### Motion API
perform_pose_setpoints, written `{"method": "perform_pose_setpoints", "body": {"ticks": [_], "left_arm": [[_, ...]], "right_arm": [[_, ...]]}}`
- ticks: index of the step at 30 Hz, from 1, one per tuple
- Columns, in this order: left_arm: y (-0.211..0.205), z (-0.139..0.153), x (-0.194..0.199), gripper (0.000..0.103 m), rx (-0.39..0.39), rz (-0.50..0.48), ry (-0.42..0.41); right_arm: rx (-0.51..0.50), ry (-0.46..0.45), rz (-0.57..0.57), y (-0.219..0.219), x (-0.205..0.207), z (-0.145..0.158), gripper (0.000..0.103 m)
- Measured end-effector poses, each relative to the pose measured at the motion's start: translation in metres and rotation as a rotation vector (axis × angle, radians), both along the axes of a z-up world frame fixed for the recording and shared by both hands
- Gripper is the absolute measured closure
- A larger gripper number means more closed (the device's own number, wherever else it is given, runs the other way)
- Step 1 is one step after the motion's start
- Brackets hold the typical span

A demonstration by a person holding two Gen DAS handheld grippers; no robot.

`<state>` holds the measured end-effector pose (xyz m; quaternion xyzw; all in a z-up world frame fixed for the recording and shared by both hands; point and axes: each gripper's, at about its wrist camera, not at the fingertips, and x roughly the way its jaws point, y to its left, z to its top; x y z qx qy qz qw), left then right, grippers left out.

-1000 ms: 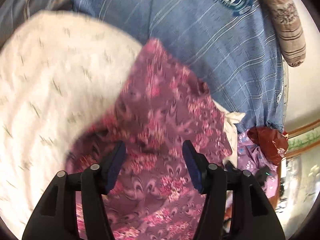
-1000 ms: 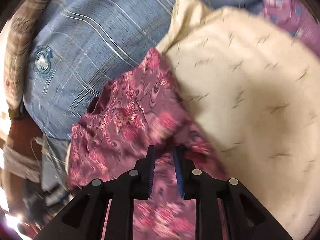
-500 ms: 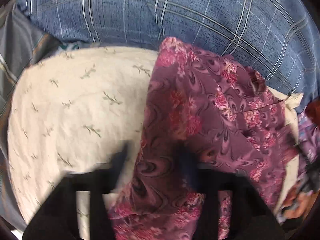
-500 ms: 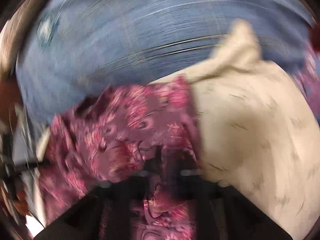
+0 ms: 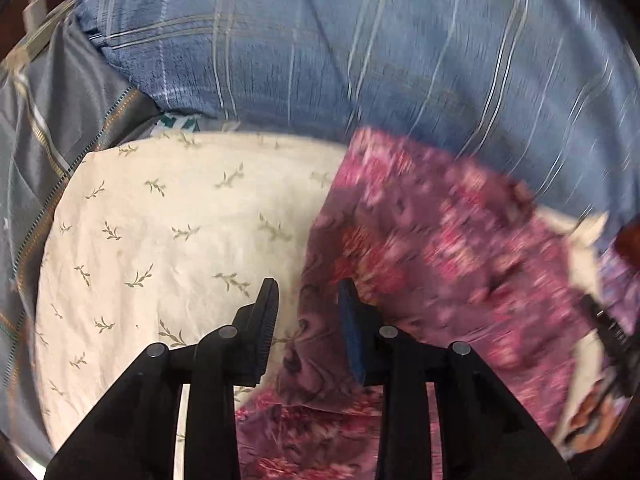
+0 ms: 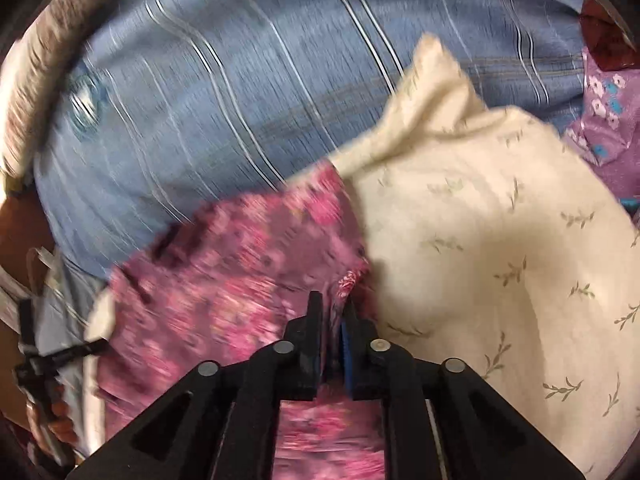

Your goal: Fold small clothes

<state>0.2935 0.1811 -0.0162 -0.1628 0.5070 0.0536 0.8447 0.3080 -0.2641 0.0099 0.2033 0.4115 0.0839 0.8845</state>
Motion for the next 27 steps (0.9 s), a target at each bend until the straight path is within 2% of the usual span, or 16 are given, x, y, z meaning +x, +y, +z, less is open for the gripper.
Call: {"method": "perform_pose_setpoints", "body": {"ticks": [2, 3, 6, 9, 11, 13, 16, 19, 22, 27], "left_arm": [[0.006, 0.006, 0.004, 0.048, -0.040, 0.006, -0.014], [0.007, 0.005, 0.008, 0.046, -0.057, -0.003, -0.007], [0.002, -0.006, 0.021, 0.046, -0.083, -0.023, 0.049], [-0.014, -0.017, 0.037, 0.046, -0.113, -0.054, 0.106], [-0.024, -0.013, 0.036, 0.047, -0.093, -0.074, 0.102], [-0.027, -0.008, 0.038, 0.046, -0.074, -0.097, 0.084], [-0.029, -0.004, 0.038, 0.046, -0.068, -0.118, 0.080], [-0.029, -0.007, 0.045, 0.043, -0.044, -0.105, 0.087], [-0.025, -0.015, 0.042, 0.043, -0.095, -0.079, 0.093], [-0.018, -0.021, 0.027, 0.043, -0.079, -0.066, 0.107]], "right_arm": [[0.023, -0.030, 0.026, 0.001, 0.000, 0.013, 0.058], [0.034, -0.027, 0.048, 0.005, 0.004, 0.015, 0.055], [0.028, -0.035, 0.112, 0.033, 0.020, 0.021, 0.055], [0.013, -0.062, 0.238, 0.073, 0.033, 0.031, 0.055], [-0.057, -0.077, 0.299, 0.100, 0.036, 0.039, 0.055], [-0.084, -0.110, 0.301, 0.112, 0.037, 0.047, 0.056], [-0.107, -0.109, 0.211, 0.102, 0.038, 0.051, 0.057], [-0.040, -0.059, 0.189, 0.079, 0.039, 0.042, 0.053], [-0.035, -0.006, 0.330, 0.094, 0.045, 0.032, 0.052], [-0.066, -0.035, 0.524, 0.166, 0.045, 0.033, 0.052]]}}
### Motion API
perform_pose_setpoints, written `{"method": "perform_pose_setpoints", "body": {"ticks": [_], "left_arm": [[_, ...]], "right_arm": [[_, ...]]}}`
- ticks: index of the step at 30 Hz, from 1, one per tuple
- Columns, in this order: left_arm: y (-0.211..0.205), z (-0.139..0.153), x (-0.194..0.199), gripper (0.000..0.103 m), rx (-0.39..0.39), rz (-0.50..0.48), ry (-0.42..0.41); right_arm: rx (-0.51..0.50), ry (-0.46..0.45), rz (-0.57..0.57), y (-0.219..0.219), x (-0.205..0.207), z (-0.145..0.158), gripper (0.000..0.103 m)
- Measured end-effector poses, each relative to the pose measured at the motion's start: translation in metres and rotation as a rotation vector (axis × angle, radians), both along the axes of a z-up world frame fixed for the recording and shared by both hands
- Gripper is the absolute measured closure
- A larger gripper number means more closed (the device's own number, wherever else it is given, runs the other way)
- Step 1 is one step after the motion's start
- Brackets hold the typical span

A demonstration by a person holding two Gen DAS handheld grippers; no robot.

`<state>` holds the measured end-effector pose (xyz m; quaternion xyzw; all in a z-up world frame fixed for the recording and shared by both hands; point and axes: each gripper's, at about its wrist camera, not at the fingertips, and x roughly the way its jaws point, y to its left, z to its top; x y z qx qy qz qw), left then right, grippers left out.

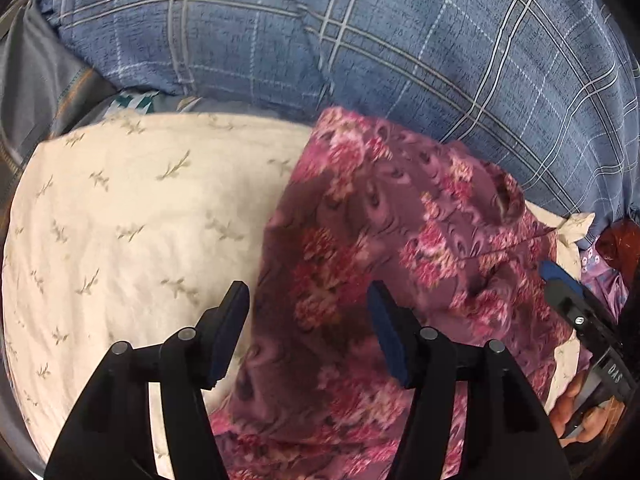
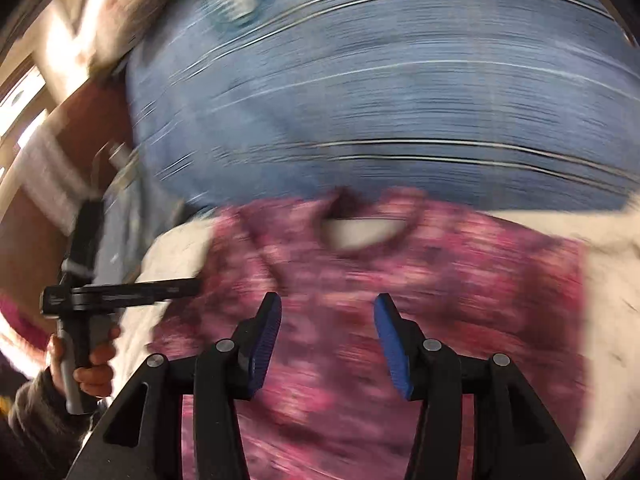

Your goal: Fold small clothes

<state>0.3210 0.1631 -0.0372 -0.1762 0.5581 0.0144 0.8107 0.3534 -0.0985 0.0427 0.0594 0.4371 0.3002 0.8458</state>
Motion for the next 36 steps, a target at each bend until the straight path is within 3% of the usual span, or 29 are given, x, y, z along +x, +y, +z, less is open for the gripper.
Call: {"method": "perform_pose_setpoints", "body": {"ticks": [4, 7, 8, 10, 12, 15, 18, 19, 22, 23, 24, 25, 27, 28, 30, 31, 33, 35, 36], "left_arm": [[0.014, 0.002, -0.022, 0.043, -0.032, 0.027, -0.011], [0.024, 0.006, -0.038, 0.043, -0.028, 0.023, -0.011], [0.029, 0.006, -0.042, 0.043, -0.033, 0.024, -0.017], [0.040, 0.010, -0.054, 0.043, -0.051, 0.043, -0.038], [0.047, 0.015, -0.063, 0.041, -0.070, 0.067, -0.065], [0.053, 0.012, -0.068, 0.040, -0.095, 0.111, -0.073], [0.052, 0.004, -0.070, 0.040, -0.141, 0.105, -0.047], [0.050, 0.004, -0.072, 0.040, -0.142, 0.102, -0.047], [0.041, 0.005, -0.077, 0.040, -0.150, 0.087, -0.056], [0.037, 0.005, -0.080, 0.040, -0.158, 0.080, -0.058], [0.030, 0.003, -0.080, 0.039, -0.154, 0.063, -0.056], [0.025, 0.001, -0.080, 0.039, -0.150, 0.042, -0.117], [0.015, -0.008, -0.077, 0.038, -0.105, 0.043, -0.088], [0.008, -0.015, -0.075, 0.038, -0.070, 0.047, -0.048], [0.005, -0.011, -0.083, 0.038, -0.065, 0.042, -0.042], [0.006, -0.005, -0.088, 0.038, -0.085, 0.034, -0.050], [0.013, 0.007, -0.107, 0.038, -0.122, 0.016, -0.072], [0.025, 0.019, -0.133, 0.037, -0.102, 0.008, -0.091], [0.030, 0.022, -0.147, 0.037, -0.085, 0.004, -0.090]], "right_arm": [[-0.063, -0.021, 0.119, 0.070, 0.003, -0.009, 0.053], [-0.178, -0.010, 0.138, 0.115, 0.013, -0.031, 0.055], [-0.226, -0.014, 0.131, 0.124, 0.015, -0.035, 0.066], [-0.324, -0.040, 0.154, 0.144, 0.018, -0.042, 0.099], [-0.311, -0.112, 0.143, 0.152, 0.018, -0.028, 0.100], [-0.174, -0.133, 0.095, 0.154, 0.033, -0.003, 0.099], [-0.235, -0.084, 0.059, 0.154, 0.045, -0.009, 0.095], [-0.220, -0.087, 0.052, 0.146, 0.040, -0.008, 0.095], [-0.190, -0.082, -0.003, 0.103, 0.024, -0.003, 0.070], [-0.177, -0.073, -0.035, 0.077, 0.018, -0.002, 0.069], [-0.157, -0.059, -0.079, 0.048, 0.009, -0.003, 0.069], [-0.121, -0.039, -0.123, 0.016, 0.000, -0.007, 0.069], [-0.097, 0.005, -0.206, -0.028, -0.012, -0.023, 0.069], [-0.143, 0.051, -0.271, -0.052, -0.015, -0.036, 0.068], [-0.162, 0.140, -0.327, -0.080, -0.020, -0.054, 0.087], [-0.089, 0.138, -0.347, -0.099, -0.034, -0.049, 0.089], [0.020, 0.104, -0.367, -0.119, -0.061, -0.033, 0.078], [0.093, 0.057, -0.375, -0.139, -0.098, -0.016, 0.058], [0.104, 0.041, -0.379, -0.148, -0.120, -0.011, 0.054]]}}
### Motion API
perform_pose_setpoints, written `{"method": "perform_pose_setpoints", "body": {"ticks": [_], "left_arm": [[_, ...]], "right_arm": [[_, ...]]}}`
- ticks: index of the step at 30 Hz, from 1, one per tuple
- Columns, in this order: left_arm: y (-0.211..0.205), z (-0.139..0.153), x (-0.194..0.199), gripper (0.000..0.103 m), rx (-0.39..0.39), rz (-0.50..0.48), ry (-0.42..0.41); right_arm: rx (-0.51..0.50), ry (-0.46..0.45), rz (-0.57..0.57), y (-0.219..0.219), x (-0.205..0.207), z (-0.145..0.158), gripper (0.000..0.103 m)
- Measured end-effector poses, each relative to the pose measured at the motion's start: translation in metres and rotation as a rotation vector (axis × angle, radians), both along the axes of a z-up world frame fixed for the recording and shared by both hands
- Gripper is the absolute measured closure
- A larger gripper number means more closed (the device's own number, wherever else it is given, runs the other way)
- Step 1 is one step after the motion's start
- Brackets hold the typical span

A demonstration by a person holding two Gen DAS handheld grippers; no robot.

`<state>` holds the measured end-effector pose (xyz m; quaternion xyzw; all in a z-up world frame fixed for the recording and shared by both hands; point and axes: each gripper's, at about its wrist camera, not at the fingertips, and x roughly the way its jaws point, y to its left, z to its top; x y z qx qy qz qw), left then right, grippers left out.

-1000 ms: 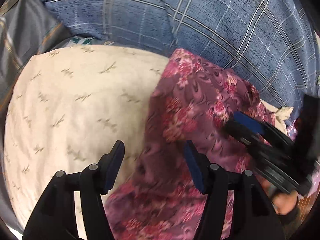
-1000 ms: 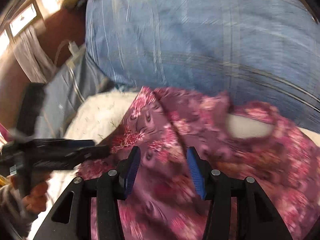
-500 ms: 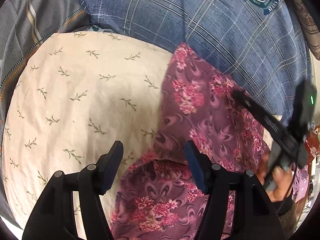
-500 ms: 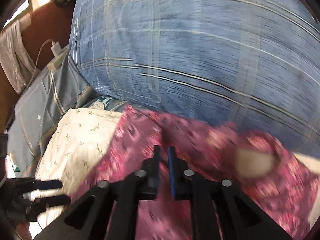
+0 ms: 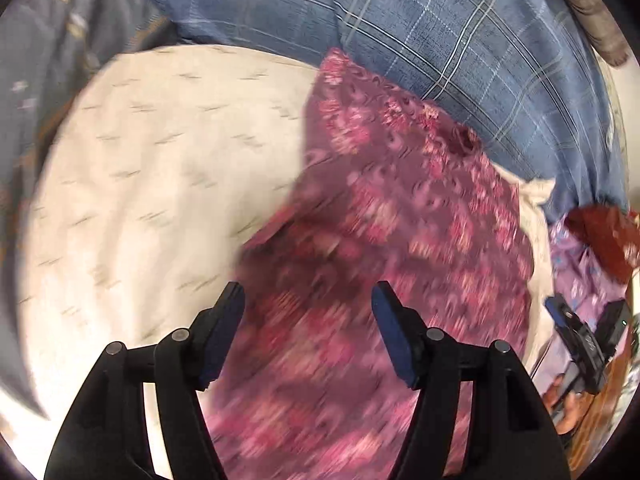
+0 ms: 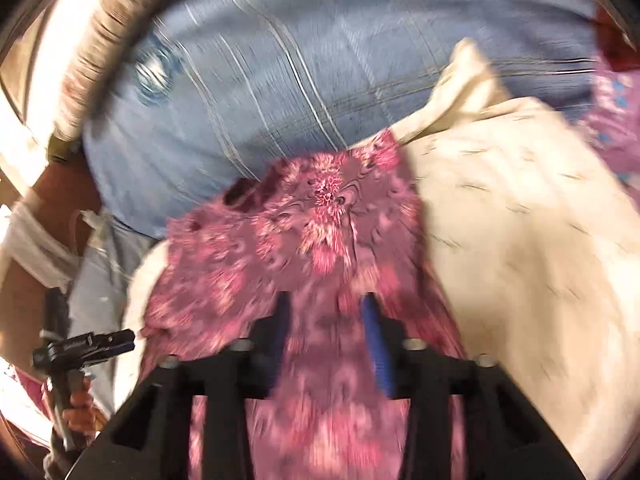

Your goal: Fold small clothes

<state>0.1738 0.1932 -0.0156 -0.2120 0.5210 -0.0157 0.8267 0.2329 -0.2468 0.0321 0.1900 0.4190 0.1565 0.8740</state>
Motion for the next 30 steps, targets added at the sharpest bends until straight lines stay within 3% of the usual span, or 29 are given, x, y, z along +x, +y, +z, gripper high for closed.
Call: {"method": "perform_pose_setpoints", "body": {"ticks": [2, 5, 9, 14, 17, 19, 21, 24, 25, 30], "left_arm": [[0.012, -0.001, -0.030, 0.031, 0.020, -0.005, 0.014], [0.025, -0.019, -0.072, 0.030, 0.019, -0.024, 0.069], [0.028, -0.061, -0.120, 0.030, -0.102, -0.041, 0.169], [0.019, -0.087, -0.148, 0.030, -0.199, -0.058, 0.230], [0.012, -0.093, -0.159, 0.030, -0.212, -0.076, 0.251], [0.011, -0.095, -0.165, 0.030, -0.220, -0.077, 0.257], [0.013, -0.099, -0.168, 0.030, -0.232, -0.074, 0.262], [0.009, -0.110, -0.167, 0.030, -0.256, -0.073, 0.287], [0.009, -0.111, -0.167, 0.025, -0.243, -0.070, 0.282], [0.008, -0.111, -0.167, 0.024, -0.238, -0.077, 0.257]], "right_arm": [[-0.016, -0.002, -0.007, -0.011, -0.040, 0.002, 0.049], [-0.042, 0.028, -0.025, -0.032, -0.093, -0.010, 0.049], [-0.064, 0.109, -0.061, -0.059, -0.154, -0.039, 0.048], [0.043, 0.197, -0.079, -0.069, -0.199, -0.068, 0.047], [0.080, 0.237, -0.046, -0.063, -0.213, -0.079, 0.047], [0.016, 0.244, -0.020, -0.053, -0.218, -0.083, 0.046], [0.015, 0.242, -0.001, -0.049, -0.221, -0.086, 0.040], [0.084, 0.270, 0.009, -0.047, -0.219, -0.097, 0.039], [0.095, 0.268, 0.011, -0.045, -0.218, -0.099, 0.038], [0.217, 0.233, 0.060, -0.044, -0.219, -0.100, 0.039]]}}
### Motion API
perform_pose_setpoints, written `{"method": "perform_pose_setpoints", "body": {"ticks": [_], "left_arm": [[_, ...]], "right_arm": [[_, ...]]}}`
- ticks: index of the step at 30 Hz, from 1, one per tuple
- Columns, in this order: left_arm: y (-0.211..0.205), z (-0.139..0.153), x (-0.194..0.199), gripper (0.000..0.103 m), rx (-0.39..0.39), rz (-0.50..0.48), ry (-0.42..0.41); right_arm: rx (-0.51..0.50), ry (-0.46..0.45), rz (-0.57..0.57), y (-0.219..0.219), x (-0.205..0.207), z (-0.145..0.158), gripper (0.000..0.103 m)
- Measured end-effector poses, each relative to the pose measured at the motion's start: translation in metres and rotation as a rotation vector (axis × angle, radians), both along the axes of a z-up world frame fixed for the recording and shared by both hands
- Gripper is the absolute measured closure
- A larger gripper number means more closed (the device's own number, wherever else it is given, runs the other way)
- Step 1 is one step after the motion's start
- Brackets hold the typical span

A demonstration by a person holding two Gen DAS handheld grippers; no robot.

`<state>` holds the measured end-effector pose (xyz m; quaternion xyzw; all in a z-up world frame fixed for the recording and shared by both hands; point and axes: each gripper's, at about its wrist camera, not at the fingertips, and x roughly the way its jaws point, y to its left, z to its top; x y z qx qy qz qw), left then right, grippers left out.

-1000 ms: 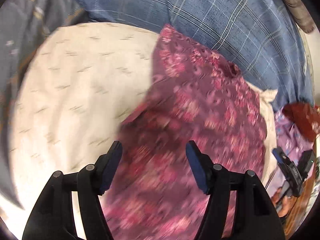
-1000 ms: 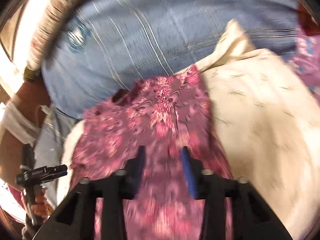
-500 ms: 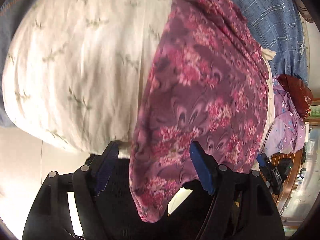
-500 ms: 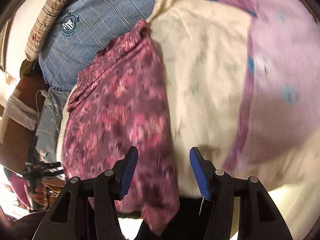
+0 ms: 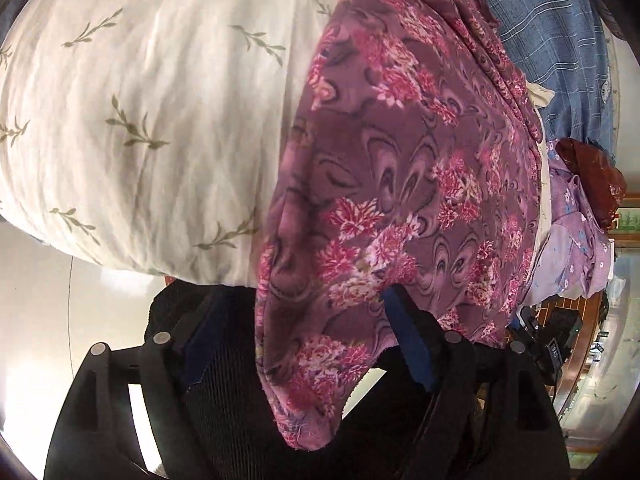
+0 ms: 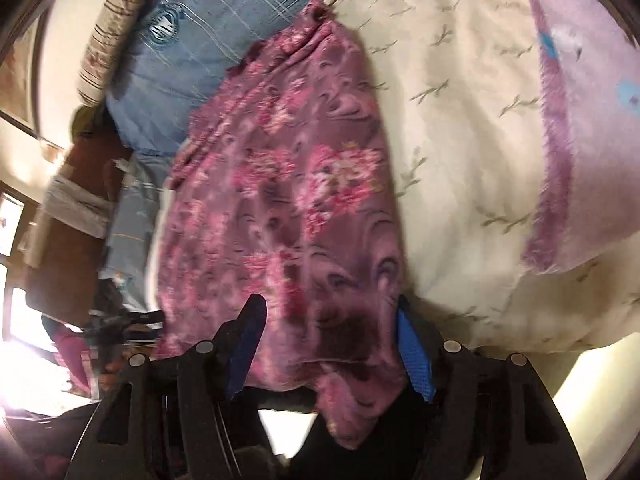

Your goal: Fold small clothes

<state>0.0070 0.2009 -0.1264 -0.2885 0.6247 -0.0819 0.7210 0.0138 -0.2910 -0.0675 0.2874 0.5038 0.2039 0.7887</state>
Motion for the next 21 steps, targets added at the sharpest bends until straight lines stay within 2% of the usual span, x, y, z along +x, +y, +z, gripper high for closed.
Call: {"method": "perform_pose_setpoints", "body": {"ticks": [3, 4, 5, 6, 8, 9, 10, 11, 13, 14, 15, 17, 19, 21], "left_arm": [[-0.005, 0.001, 0.004, 0.026, -0.003, 0.007, -0.018], [-0.005, 0.001, 0.004, 0.030, 0.004, 0.014, -0.022], [-0.006, 0.001, 0.004, 0.037, 0.016, 0.015, -0.024], [-0.005, 0.002, 0.002, 0.042, 0.039, 0.018, -0.029], [-0.006, 0.002, 0.000, 0.066, 0.068, 0.014, -0.041], [-0.005, 0.004, -0.003, 0.074, 0.062, 0.012, -0.055], [-0.004, 0.006, -0.005, 0.096, 0.032, 0.009, -0.069], [-0.003, 0.008, -0.008, 0.101, -0.001, 0.004, -0.085], [-0.007, 0.019, -0.009, 0.101, 0.002, -0.008, -0.125], [-0.011, 0.022, -0.008, 0.101, 0.016, -0.021, -0.134], [-0.013, 0.023, -0.007, 0.101, 0.018, -0.030, -0.135], [-0.018, 0.022, -0.002, 0.100, 0.012, -0.045, -0.133], [-0.020, 0.019, 0.000, 0.100, 0.003, -0.043, -0.128], [-0.022, 0.014, 0.002, 0.094, -0.002, -0.046, -0.109]], "right_arm": [[0.029, 0.000, 0.034, 0.007, 0.000, -0.004, 0.052], [0.029, 0.000, 0.049, 0.010, 0.001, -0.006, 0.065], [0.013, 0.000, 0.050, 0.012, 0.002, -0.008, 0.078], [-0.013, 0.003, 0.045, 0.012, 0.001, -0.011, 0.081], [-0.012, -0.005, 0.036, 0.009, 0.000, -0.011, 0.091], [-0.013, -0.013, 0.034, 0.007, -0.001, -0.010, 0.093], [-0.013, -0.020, 0.034, 0.006, -0.002, -0.008, 0.094], [-0.008, -0.030, 0.027, 0.004, -0.004, -0.005, 0.094], [0.027, -0.045, 0.013, -0.001, -0.008, 0.003, 0.094], [0.030, -0.045, 0.003, -0.005, -0.008, 0.006, 0.087], [0.015, -0.038, -0.009, -0.008, -0.008, 0.008, 0.084], [-0.038, -0.016, -0.033, -0.015, -0.010, 0.008, 0.069], [-0.016, 0.007, -0.046, -0.022, -0.013, 0.002, 0.065], [-0.012, 0.017, -0.038, -0.021, -0.015, -0.005, 0.063]]}}
